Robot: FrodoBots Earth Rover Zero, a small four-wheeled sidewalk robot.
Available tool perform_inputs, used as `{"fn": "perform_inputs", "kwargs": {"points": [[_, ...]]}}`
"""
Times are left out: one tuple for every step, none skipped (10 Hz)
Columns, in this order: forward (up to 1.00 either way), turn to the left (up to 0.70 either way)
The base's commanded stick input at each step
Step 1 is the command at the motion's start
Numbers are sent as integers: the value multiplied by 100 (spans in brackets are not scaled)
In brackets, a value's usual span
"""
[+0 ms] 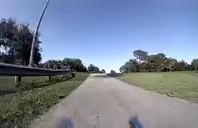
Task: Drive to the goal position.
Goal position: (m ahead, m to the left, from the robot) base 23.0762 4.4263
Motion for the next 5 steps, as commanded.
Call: {"fn": "perform_inputs", "kwargs": {"points": [[85,0],[85,0],[85,0],[85,0],[85,1]]}}
